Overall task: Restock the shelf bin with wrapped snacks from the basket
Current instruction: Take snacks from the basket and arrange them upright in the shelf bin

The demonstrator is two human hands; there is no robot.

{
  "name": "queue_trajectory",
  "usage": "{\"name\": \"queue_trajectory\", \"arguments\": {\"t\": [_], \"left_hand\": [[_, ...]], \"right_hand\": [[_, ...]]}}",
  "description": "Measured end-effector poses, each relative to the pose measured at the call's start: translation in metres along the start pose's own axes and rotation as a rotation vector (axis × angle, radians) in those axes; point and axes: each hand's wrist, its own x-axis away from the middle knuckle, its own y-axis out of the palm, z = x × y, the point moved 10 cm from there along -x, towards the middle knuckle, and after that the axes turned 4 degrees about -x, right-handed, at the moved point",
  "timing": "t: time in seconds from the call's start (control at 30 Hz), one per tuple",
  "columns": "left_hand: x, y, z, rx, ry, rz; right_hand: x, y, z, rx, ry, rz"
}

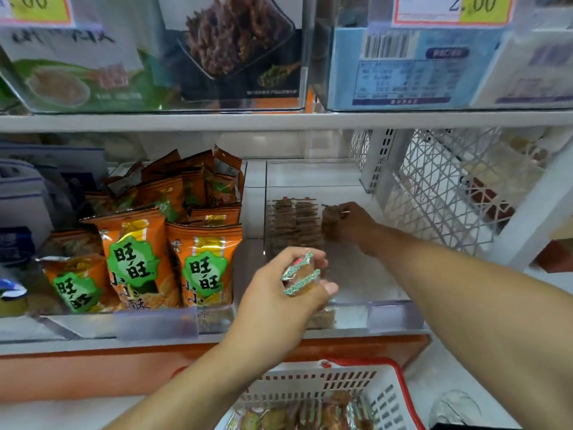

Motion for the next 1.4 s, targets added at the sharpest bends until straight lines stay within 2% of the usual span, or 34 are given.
{"name": "queue_trajectory", "arguments": {"t": [0.07, 0.1, 0.2, 0.23, 0.27, 0.37, 0.43, 0.5, 0.6, 0.73, 0.87, 0.93, 1.03, 1.1, 1.17, 1.23, 1.3, 1.33, 1.4], "left_hand": [[-0.003, 0.0, -0.007, 0.019, -0.054, 0.012], [-0.004, 0.0, -0.012, 0.052, -0.087, 0.023], [-0.004, 0.006, -0.023, 0.219, -0.203, 0.0], [-0.003, 0.008, -0.022, 0.213, -0.207, -0.007], [-0.003, 0.009, -0.022, 0.189, -0.205, -0.007], [-0.001, 0.009, -0.021, 0.164, -0.198, 0.005], [-0.002, 0.01, -0.023, 0.213, -0.209, 0.009], [-0.002, 0.012, -0.025, 0.295, -0.239, 0.013], [-0.001, 0.013, -0.025, 0.296, -0.24, 0.012], [-0.001, 0.013, -0.029, 0.343, -0.268, -0.022], [0.0, 0.012, -0.025, 0.369, -0.282, -0.032], [0.002, 0.01, -0.019, 0.423, -0.295, -0.015], [0.007, 0.005, -0.014, 0.514, -0.347, 0.015], [0.013, 0.004, -0.013, 0.632, -0.4, 0.013], [0.019, 0.004, -0.013, 0.734, -0.442, -0.001], [0.026, 0.011, -0.01, 0.821, -0.475, -0.086], [0.033, 0.019, -0.003, 0.888, -0.494, -0.229], [0.035, 0.02, 0.0, 0.908, -0.489, -0.272], [0.036, 0.016, 0.0, 0.922, -0.474, -0.265]], "right_hand": [[-0.017, -0.011, 0.003, 0.143, -0.014, 0.094], [-0.022, -0.014, 0.003, 0.112, -0.021, 0.137], [-0.025, -0.02, 0.013, -0.417, 0.08, 0.275], [-0.023, -0.02, 0.015, -0.524, 0.093, 0.328], [-0.021, -0.022, 0.015, -0.527, 0.097, 0.382], [-0.025, -0.021, 0.003, 0.032, 0.034, 0.371], [-0.026, -0.025, 0.003, 0.369, 0.057, 0.389], [-0.029, -0.027, 0.002, 0.432, 0.051, 0.397], [-0.035, -0.015, 0.003, 0.357, 0.042, 0.284], [-0.032, -0.019, -0.005, 0.381, -0.045, 0.311], [-0.026, -0.013, -0.007, 0.392, -0.054, 0.162], [-0.01, -0.024, -0.018, 0.4, -0.064, 0.221], [0.044, -0.024, -0.067, 0.274, -0.296, 0.285], [0.098, -0.005, -0.098, 0.157, -0.46, 0.201], [0.158, 0.029, -0.107, 0.111, -0.535, -0.07], [0.207, 0.058, -0.099, 0.314, -0.543, -0.26], [0.23, 0.066, -0.084, 0.53, -0.574, -0.264], [0.232, 0.064, -0.077, 0.517, -0.564, -0.231], [0.228, 0.053, -0.07, 0.312, -0.518, -0.173]]}}
